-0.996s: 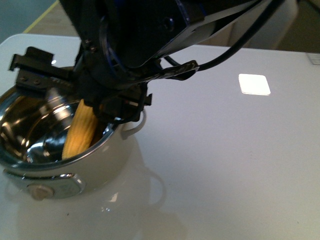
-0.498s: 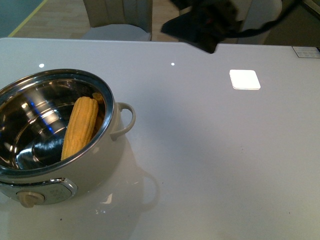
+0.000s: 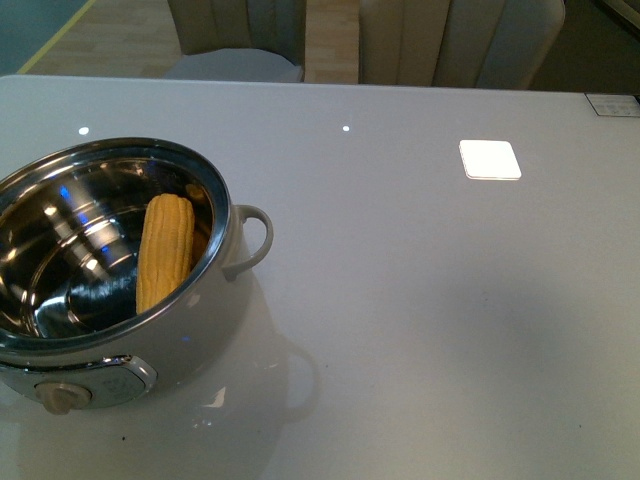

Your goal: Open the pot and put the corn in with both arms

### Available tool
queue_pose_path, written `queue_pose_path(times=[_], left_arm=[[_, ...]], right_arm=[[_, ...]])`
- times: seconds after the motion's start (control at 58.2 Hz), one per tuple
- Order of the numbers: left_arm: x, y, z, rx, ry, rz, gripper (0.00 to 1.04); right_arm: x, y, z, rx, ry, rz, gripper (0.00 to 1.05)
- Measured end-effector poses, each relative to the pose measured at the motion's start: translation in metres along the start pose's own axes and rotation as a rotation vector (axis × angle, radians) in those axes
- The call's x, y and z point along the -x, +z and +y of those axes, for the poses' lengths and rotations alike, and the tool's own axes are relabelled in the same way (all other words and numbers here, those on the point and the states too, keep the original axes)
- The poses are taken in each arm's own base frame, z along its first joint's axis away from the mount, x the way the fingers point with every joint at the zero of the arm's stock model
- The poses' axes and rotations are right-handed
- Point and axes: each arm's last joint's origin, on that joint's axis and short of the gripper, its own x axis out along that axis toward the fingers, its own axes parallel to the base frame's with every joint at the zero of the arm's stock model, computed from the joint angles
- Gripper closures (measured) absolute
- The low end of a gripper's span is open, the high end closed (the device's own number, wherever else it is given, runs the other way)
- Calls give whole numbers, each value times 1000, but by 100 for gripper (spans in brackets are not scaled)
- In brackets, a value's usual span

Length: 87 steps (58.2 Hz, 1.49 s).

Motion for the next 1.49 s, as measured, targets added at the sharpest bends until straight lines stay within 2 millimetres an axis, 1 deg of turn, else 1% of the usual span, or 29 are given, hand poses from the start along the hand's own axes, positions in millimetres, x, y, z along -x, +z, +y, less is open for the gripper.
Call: queue_pose_path(times=[0.034, 0.069, 0.086, 0.12, 0.137, 0.172, 0.206, 0.223, 0.258, 0.326, 0.361, 0.378, 0.464, 0.618, 0.738, 1.082, 1.322, 1.425, 1.494], left_arm=[[0, 0, 0, 0, 0, 0, 7], [0, 0, 0, 0, 0, 0, 7], [0, 0, 0, 0, 0, 0, 7], [0, 0, 0, 0, -1, 0, 7], [0, 0, 0, 0, -1, 0, 7], [0, 0, 0, 0, 0, 0, 7], [0, 0, 0, 0, 0, 0, 7], [0, 0, 0, 0, 0, 0, 7], [0, 0, 0, 0, 0, 0, 7], [0, 0, 0, 0, -1, 0, 7], [0, 0, 0, 0, 0, 0, 7], [0, 0, 0, 0, 0, 0, 7], [0, 0, 0, 0, 0, 0, 7], [0, 0, 0, 0, 0, 0, 7], [0, 0, 0, 0, 0, 0, 7], [0, 0, 0, 0, 0, 0, 7], [0, 0, 0, 0, 0, 0, 7], [0, 0, 0, 0, 0, 0, 7], [0, 0, 0, 0, 0, 0, 7]], right_arm=[[8, -2, -2, -2, -8, -15, 9], [14, -5, -5, 35, -37, -86, 12], [17, -6, -6, 60, -60, -162, 15], [22, -10, -9, 117, -79, -259, 20], [24, -11, -10, 134, -83, -289, 22], [30, -15, -13, 194, -89, -380, 29], [34, -18, -15, 227, -95, -420, 34], [35, -18, -16, 232, -94, -430, 36], [38, -20, -17, 268, -99, -453, 43], [39, -26, -20, 299, -105, -453, 53], [39, -30, -25, 314, -95, -444, 60], [39, -31, -26, 321, -86, -439, 62], [40, -37, -35, 325, -117, -437, 78], [43, -44, -38, 338, -120, -447, 103], [44, -51, -40, 342, -121, -443, 103], [48, -63, -43, 343, -119, -458, 103], [52, -65, -43, 345, -115, -472, 103], [57, -72, -44, 342, -120, -439, 103], [61, -72, -43, 344, -115, -465, 103]])
